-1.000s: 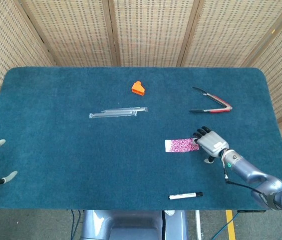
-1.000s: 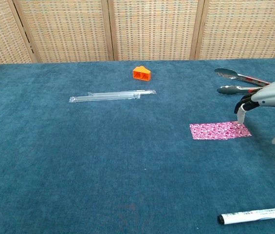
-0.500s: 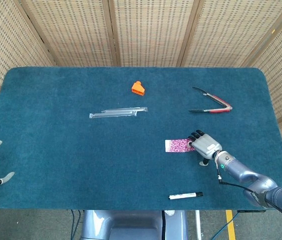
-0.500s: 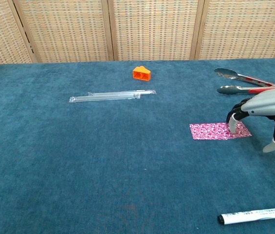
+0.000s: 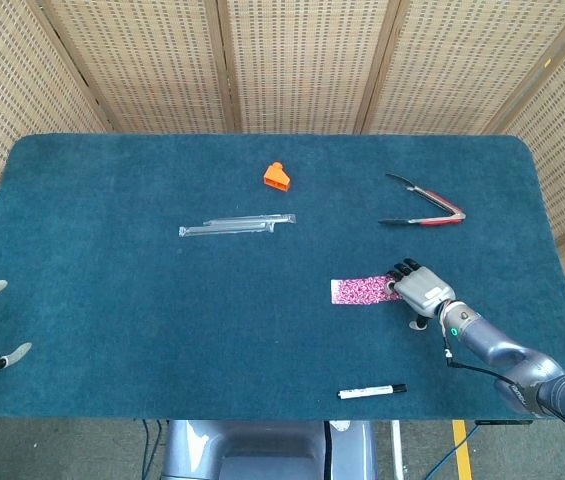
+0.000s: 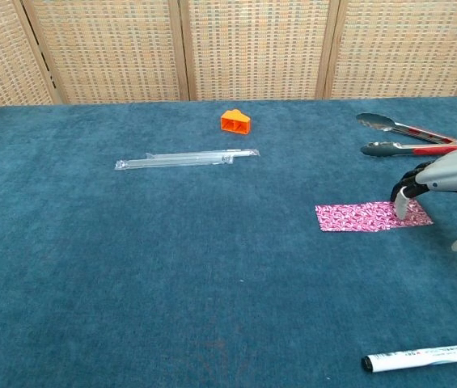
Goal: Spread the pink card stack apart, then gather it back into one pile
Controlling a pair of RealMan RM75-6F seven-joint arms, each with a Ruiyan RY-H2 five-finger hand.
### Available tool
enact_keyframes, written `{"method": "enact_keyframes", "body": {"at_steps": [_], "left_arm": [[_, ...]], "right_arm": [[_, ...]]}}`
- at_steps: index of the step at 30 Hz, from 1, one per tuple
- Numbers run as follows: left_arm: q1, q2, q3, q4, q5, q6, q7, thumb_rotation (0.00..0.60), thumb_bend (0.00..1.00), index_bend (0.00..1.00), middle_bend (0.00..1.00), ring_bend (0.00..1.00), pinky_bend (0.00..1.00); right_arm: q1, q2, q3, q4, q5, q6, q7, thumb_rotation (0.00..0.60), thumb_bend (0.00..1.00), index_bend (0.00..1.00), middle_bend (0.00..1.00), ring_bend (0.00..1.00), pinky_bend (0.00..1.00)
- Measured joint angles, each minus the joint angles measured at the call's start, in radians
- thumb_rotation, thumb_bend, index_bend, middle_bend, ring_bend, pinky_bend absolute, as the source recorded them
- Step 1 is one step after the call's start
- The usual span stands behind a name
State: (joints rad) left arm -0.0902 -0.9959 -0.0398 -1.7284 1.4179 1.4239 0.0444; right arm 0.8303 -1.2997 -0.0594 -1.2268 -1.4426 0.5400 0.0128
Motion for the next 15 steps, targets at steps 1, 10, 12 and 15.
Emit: {"method": "enact_keyframes", "body": {"at_steps": [1, 10, 12, 15], "left_arm": [[0.0, 0.0, 0.0, -0.001, 0.0, 0.0, 0.001, 0.428, 0.1, 0.15, 0.0, 0.0, 0.0], [-0.002, 0.001, -0.001, -0.007, 0.001, 0.0, 0.009, 0.43, 0.1, 0.15, 0.0, 0.0, 0.0], [-0.002, 0.001, -0.001, -0.008, 0.002, 0.001, 0.011, 0.43, 0.1, 0.15, 0.0, 0.0, 0.0], [-0.002, 0.001, -0.002, -0.011, 0.002, 0.002, 0.013, 0.43, 0.1, 0.15, 0.0, 0.0, 0.0]], "right_arm": [[-0.002, 0.002, -0.001, 0.004, 0.002, 0.0, 0.001, 0.6, 0.25, 0.26, 0.14, 0.0, 0.0], [-0.016, 0.011, -0.001, 0.034, 0.021, -0.001, 0.012, 0.6, 0.26, 0.26, 0.14, 0.0, 0.0], [-0.019, 0.012, -0.001, 0.042, 0.024, 0.0, 0.015, 0.6, 0.26, 0.26, 0.14, 0.0, 0.0], [-0.023, 0.017, 0.0, 0.051, 0.027, 0.001, 0.017, 0.6, 0.26, 0.26, 0.14, 0.0, 0.0]]}}
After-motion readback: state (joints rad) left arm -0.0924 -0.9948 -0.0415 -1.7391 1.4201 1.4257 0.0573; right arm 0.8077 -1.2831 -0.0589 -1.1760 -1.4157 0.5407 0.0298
